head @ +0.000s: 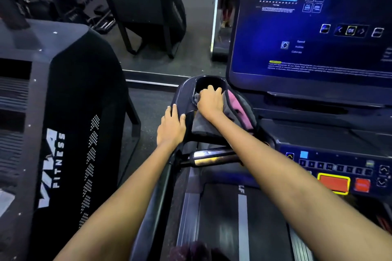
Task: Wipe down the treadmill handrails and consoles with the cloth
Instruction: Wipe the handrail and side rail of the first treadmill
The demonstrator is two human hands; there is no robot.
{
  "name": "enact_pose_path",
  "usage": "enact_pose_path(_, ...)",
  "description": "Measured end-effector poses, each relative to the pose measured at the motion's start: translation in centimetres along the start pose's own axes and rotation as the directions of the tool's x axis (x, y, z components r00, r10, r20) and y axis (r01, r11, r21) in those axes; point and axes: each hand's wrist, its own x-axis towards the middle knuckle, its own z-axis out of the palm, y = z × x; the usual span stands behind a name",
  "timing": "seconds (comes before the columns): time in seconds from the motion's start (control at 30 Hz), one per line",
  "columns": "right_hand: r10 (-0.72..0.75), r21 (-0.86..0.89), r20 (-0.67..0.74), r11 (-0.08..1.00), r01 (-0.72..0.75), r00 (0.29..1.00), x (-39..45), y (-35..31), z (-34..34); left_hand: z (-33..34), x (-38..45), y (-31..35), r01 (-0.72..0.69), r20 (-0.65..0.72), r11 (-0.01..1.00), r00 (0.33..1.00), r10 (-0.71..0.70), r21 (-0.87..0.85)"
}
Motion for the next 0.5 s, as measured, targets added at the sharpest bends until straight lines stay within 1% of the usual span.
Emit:
enact_pose_path(0.03, 0.009, 0.012, 0.031, 1.000, -0.009, 0.999, 0.7, -0.2, -0.2, 0.0, 0.0, 0.0, 0.001, 0.001, 1.000, 1.000, -0.001, -0.003)
enact_pose_path(0.1, -0.006, 0.100, 0.117, 0.995, -0.006, 0.993, 1.8, 0.1, -0.4, 0.0, 0.0, 0.1, 0.001, -0.003, 1.000, 1.000, -0.001, -0.008)
enact_pose_path(0.17, -0.084, 0.156, 0.224, 0.987, 0.050, 0.971, 2.0, 1.4, -0.7, 0.0, 0.0, 0.1, -0.004, -0.005, 1.000, 1.000, 0.004, -0.007)
enact_pose_path(0.2, -0.124, 0.116, 0.272, 0.989, 0.095, 0.954, 2.1, 2.0, -1.0, 0.0, 0.1, 0.1, -0.006, -0.002, 1.000, 1.000, 0.006, -0.008)
enact_pose_path(0.23, -0.154, 0.024, 0.302, 0.988, 0.154, 0.941, 2.2, 2.3, -1.2, -0.1, 0.1, 0.0, -0.006, 0.002, 1.000, 1.000, 0.006, -0.011)
enact_pose_path(0.3, -0.173, -0.217, 0.313, 0.944, 0.248, 0.934, 2.4, 2.3, -1.5, -0.1, 0.0, 0.0, -0.006, 0.005, 1.000, 1.000, 0.006, -0.024)
enact_pose_path(0.33, -0.171, -0.304, 0.296, 0.916, 0.262, 0.940, 2.5, 1.9, -1.5, -0.2, 0.0, -0.1, -0.006, 0.004, 1.000, 1.000, 0.006, -0.029)
enact_pose_path(0.37, -0.167, -0.351, 0.279, 0.899, 0.262, 0.946, 2.4, 1.8, -1.4, -0.2, 0.0, 0.0, -0.005, 0.003, 0.999, 1.000, 0.005, -0.032)
enact_pose_path(0.43, -0.173, -0.330, 0.260, 0.909, 0.256, 0.950, 2.4, 2.1, -1.0, -0.2, -0.1, 0.0, -0.009, 0.001, 0.999, 1.000, 0.009, -0.031)
enact_pose_path(0.5, -0.198, -0.221, 0.251, 0.941, 0.256, 0.947, 2.2, 2.6, -0.9, -0.2, 0.0, 0.1, -0.011, -0.001, 1.000, 1.000, 0.011, -0.022)
